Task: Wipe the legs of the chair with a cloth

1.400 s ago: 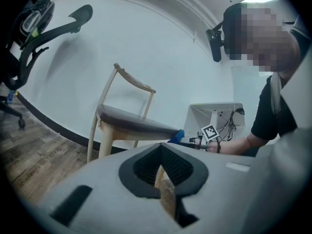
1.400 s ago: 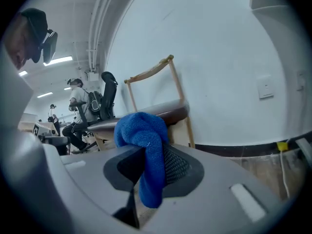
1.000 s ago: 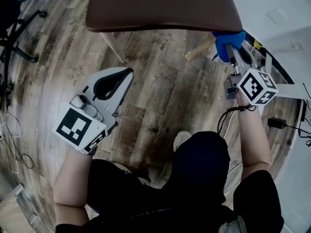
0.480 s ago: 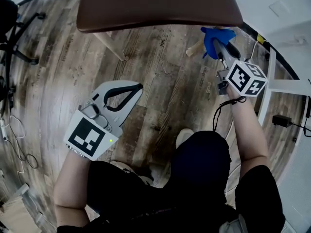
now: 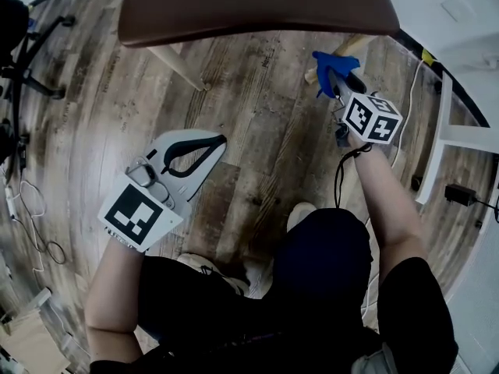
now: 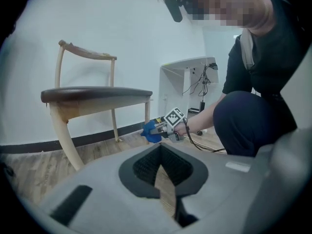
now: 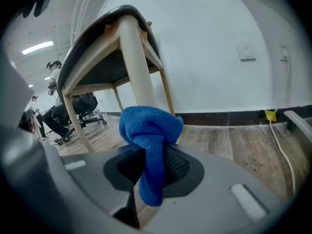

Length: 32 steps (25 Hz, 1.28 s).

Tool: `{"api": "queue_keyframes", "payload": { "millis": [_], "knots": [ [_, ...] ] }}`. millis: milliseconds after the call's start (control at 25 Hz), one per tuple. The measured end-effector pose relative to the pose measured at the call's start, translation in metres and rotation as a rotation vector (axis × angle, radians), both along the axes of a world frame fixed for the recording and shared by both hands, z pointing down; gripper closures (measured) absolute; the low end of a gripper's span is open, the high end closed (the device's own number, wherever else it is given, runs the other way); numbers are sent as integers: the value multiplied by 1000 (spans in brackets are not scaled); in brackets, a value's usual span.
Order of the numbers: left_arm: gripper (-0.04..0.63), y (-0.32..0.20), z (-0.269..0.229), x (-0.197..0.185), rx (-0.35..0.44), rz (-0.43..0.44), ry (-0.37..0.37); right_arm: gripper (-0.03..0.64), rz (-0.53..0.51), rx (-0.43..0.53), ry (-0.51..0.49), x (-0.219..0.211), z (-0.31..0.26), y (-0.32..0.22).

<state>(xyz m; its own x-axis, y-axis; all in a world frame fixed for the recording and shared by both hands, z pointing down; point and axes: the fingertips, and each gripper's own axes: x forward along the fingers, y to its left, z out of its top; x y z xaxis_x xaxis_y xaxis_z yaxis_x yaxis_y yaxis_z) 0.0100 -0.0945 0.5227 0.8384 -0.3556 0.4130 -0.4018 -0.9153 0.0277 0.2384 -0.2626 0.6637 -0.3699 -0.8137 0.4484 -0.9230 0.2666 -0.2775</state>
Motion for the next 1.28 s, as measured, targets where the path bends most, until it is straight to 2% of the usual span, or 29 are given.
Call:
{"api": "queue_keyframes", "payload": {
  "millis": [640,800,960,1280],
  "knots": [
    [591,-2,9,-21,-67,-76,12,526,70,-314,53,-1,154,2],
    [591,-1,10,-21,-72,-72,10,526,56,-383,106,-2,182,3],
    [591,-1,13,-24,-86,-84,11,526,38,-371,119,-4,186,0],
    [591,-3,10,-25,-94,-93,32,526,22,-365,74,-4,180,5]
  ]
}}
